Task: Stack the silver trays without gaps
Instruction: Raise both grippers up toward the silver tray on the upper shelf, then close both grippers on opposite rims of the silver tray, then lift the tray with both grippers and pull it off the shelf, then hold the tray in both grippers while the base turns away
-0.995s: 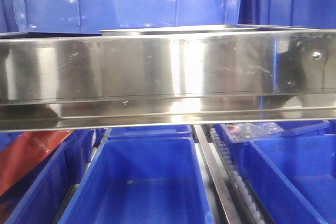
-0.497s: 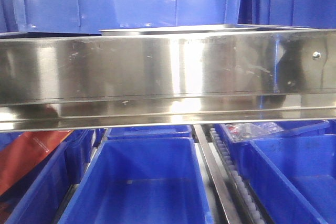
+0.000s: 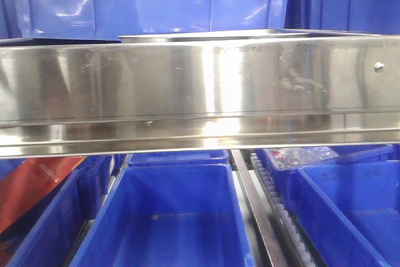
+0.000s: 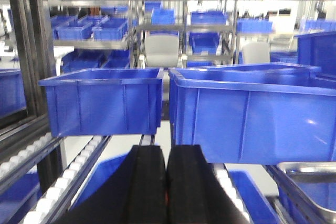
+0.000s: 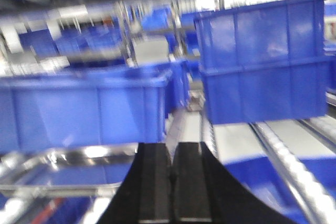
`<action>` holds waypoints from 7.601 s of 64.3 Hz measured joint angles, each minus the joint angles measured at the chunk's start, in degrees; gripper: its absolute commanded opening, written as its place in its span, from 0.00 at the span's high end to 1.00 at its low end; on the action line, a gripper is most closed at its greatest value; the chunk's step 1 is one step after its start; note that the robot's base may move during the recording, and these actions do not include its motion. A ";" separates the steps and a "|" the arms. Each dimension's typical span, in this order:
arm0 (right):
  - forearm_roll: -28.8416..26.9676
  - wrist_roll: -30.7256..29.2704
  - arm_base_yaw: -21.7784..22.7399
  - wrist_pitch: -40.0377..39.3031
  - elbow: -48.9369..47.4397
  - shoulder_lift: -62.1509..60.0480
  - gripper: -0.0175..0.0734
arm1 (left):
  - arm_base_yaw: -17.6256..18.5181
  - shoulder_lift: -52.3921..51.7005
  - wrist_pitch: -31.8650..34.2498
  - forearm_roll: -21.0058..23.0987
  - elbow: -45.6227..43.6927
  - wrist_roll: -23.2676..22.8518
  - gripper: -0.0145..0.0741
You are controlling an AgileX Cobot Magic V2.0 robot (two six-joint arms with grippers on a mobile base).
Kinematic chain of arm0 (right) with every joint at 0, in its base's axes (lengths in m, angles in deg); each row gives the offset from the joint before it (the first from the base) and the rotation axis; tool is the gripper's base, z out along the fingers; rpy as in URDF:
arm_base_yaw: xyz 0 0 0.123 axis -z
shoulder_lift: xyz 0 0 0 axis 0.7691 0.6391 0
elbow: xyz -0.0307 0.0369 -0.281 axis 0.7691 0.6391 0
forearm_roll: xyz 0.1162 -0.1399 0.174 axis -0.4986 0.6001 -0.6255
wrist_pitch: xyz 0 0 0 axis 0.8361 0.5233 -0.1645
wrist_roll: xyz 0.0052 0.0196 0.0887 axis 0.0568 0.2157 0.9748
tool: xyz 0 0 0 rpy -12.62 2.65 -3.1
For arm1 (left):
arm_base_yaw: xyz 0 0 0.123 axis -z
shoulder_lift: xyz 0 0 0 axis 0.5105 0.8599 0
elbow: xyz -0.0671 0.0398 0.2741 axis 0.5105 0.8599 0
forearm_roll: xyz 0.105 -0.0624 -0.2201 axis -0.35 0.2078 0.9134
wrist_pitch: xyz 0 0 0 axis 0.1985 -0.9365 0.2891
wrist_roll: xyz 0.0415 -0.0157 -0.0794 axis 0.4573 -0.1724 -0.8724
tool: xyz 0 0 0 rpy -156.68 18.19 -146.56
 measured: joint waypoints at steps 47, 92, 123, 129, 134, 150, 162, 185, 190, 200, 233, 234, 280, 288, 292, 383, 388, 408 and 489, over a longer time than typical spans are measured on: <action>-6.89 -4.10 -1.93 29.06 -38.72 50.94 0.89 | 3.00 43.48 -21.32 21.47 -28.50 8.91 0.85; -2.87 -4.20 -11.13 22.30 -48.55 77.61 0.89 | 26.79 78.48 -17.89 5.47 -43.87 -8.79 0.78; 0.14 -4.30 -11.35 25.87 -54.43 87.02 0.70 | 26.84 83.21 -17.14 5.42 -47.46 -11.93 0.50; -0.46 -4.30 -11.35 26.15 -55.33 87.57 0.51 | 26.84 84.25 -17.14 5.42 -47.46 -11.93 0.50; -0.82 -4.30 -11.35 26.25 -55.68 87.82 0.42 | 26.84 85.12 -17.26 5.42 -47.46 -12.04 0.50; -1.93 -4.30 -11.35 26.25 -55.71 90.07 0.46 | 26.84 86.65 -17.22 5.42 -47.46 -12.04 0.50; -2.62 -4.30 -12.28 25.52 -55.71 91.67 0.46 | 26.84 86.65 -15.39 5.42 -47.46 -12.04 0.50; -3.01 -4.30 -12.46 23.95 -55.71 94.42 0.46 | 26.84 87.80 -14.71 4.73 -47.55 -12.04 0.50; -3.01 -4.30 -12.46 23.73 -55.71 94.74 0.46 | 26.84 88.62 -14.71 4.73 -47.55 -12.04 0.50; -3.01 -4.30 -12.46 23.19 -55.71 95.47 0.46 | 26.84 90.27 -14.71 4.73 -47.55 -12.04 0.50; -3.01 -4.30 -12.46 21.10 -55.71 96.15 0.46 | 26.84 91.75 -14.71 4.73 -47.55 -12.04 0.50; -3.01 -4.30 -12.46 21.10 -55.71 96.20 0.46 | 26.84 91.75 -14.71 4.73 -47.55 -12.04 0.50; -2.75 -4.30 -12.46 21.10 -55.71 96.57 0.63 | 26.84 91.75 -14.71 4.39 -47.55 -12.04 0.63; -2.75 -4.30 -12.46 21.10 -55.71 97.18 0.63 | 26.84 91.75 -14.71 4.28 -47.55 -12.04 0.63; -2.75 -4.30 -12.46 21.10 -55.71 97.61 0.63 | 26.84 91.85 -14.71 4.29 -47.55 -12.04 0.63; -2.53 -3.45 -12.27 25.15 -56.04 89.51 0.89 | 26.84 86.28 -18.34 3.33 -48.05 -13.22 0.86; -3.08 -3.45 -12.38 25.75 -56.04 88.28 0.89 | 26.84 84.87 -18.91 3.44 -48.05 -13.22 0.86; -4.62 -3.45 -12.48 25.95 -56.04 81.99 0.89 | 26.84 78.23 -18.98 3.42 -48.05 -13.22 0.86; -5.11 -3.88 -12.48 2.79 -56.04 76.92 0.89 | 27.05 73.40 3.24 -1.93 -48.05 -12.71 0.86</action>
